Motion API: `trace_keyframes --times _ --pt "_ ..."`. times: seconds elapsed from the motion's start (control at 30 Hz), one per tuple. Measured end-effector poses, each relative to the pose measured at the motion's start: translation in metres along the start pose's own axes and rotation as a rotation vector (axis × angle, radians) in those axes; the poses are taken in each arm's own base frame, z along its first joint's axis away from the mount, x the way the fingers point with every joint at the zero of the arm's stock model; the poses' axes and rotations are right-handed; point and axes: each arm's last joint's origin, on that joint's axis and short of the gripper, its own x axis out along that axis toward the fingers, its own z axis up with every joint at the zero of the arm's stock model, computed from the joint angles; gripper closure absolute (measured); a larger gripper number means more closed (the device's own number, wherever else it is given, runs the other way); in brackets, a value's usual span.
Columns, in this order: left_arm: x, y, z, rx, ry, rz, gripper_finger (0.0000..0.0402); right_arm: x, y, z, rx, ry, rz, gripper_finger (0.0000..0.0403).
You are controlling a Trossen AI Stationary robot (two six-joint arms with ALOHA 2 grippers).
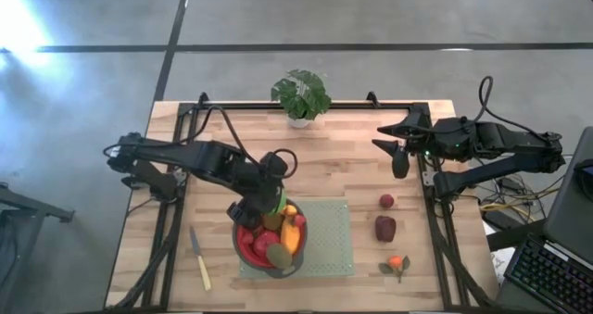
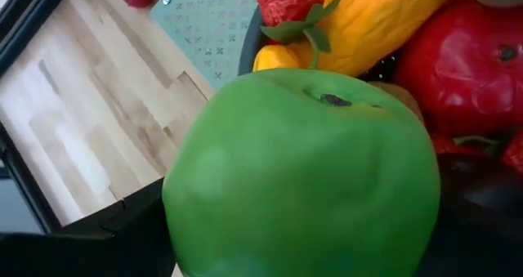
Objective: Pick & Place Fruit
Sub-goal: Put the green apple into the red strainer
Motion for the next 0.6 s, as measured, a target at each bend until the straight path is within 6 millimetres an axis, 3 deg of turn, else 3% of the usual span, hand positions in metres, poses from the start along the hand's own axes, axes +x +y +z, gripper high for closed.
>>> trace_keyframes --times 0.3,0.6 --pt "0.013 0.002 0.005 0.062 0.01 -0.006 0.003 0.0 0.0 0.0 -0.001 0.0 0.0 0.0245" --pt "0.014 0.004 0.008 0.113 -0.007 0.025 0.003 0.0 0.0 0.0 -0.008 0.0 0.0 0.0269"
